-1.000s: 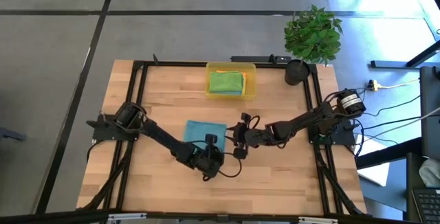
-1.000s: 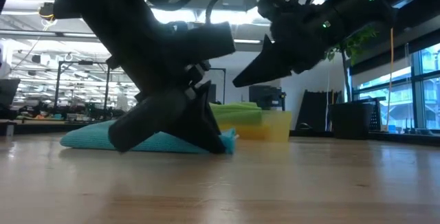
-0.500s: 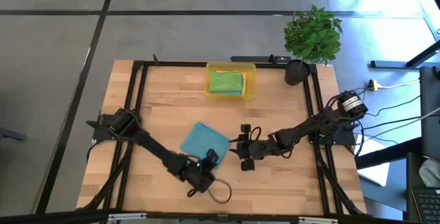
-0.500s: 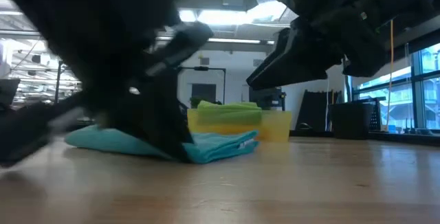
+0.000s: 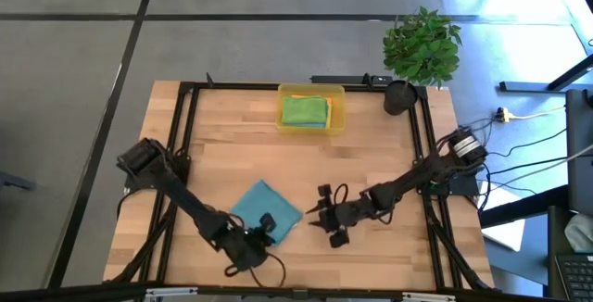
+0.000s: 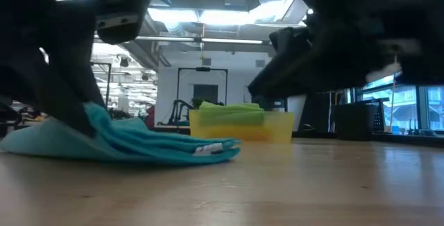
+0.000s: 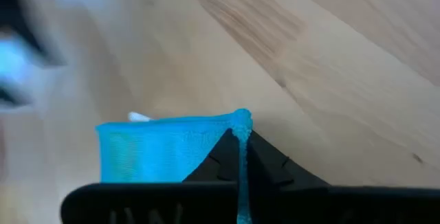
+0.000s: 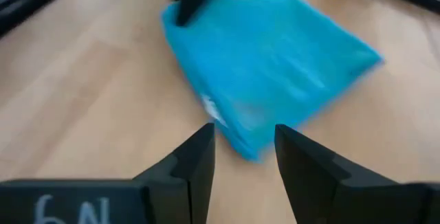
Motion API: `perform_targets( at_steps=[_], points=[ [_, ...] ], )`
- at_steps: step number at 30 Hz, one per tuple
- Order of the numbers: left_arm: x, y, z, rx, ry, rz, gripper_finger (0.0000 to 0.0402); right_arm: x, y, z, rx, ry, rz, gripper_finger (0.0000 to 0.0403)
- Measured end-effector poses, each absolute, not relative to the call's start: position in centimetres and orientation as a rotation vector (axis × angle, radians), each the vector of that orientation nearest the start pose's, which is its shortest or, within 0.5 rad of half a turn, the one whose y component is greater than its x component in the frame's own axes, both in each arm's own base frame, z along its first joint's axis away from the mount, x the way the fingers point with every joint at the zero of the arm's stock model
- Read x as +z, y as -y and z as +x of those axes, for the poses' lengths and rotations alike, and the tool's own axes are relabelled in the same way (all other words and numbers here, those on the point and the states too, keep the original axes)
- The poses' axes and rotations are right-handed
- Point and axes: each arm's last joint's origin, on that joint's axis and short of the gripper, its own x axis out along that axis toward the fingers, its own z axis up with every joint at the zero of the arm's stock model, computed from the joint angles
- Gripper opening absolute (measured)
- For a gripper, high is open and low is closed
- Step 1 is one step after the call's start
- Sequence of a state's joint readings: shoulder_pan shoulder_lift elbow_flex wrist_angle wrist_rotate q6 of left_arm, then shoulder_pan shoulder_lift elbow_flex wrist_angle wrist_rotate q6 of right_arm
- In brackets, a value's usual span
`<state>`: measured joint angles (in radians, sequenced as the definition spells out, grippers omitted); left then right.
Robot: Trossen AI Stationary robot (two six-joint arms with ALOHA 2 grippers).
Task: Fold microfiber towels
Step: Fold the blue microfiber cloth
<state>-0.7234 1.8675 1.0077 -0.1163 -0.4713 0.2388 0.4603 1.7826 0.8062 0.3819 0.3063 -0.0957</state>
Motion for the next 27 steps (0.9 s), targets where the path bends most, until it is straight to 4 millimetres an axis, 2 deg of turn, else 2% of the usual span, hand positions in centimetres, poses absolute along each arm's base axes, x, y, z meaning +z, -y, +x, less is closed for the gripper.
perform_targets(
  at_steps=[4,10,18,27],
  points=[
    [13.6,21.4,26.0,-0.311,-0.664,0.689,0.0000,12.1,-16.1,32.1,0.223,-0.553,-0.371,0.0167],
    [14.7,20.1,23.7,-0.277,-0.480,0.577,0.0000,9.9,-17.4,34.7,0.147,-0.571,-0.497,0.0218],
    [15.1,19.6,21.9,-0.193,-0.435,0.567,0.0000,9.1,-18.3,36.9,0.151,-0.573,-0.544,0.0278],
    [15.0,19.5,22.0,-0.148,-0.433,0.559,0.0000,8.9,-18.6,37.5,0.146,-0.582,-0.488,0.0282]
  ],
)
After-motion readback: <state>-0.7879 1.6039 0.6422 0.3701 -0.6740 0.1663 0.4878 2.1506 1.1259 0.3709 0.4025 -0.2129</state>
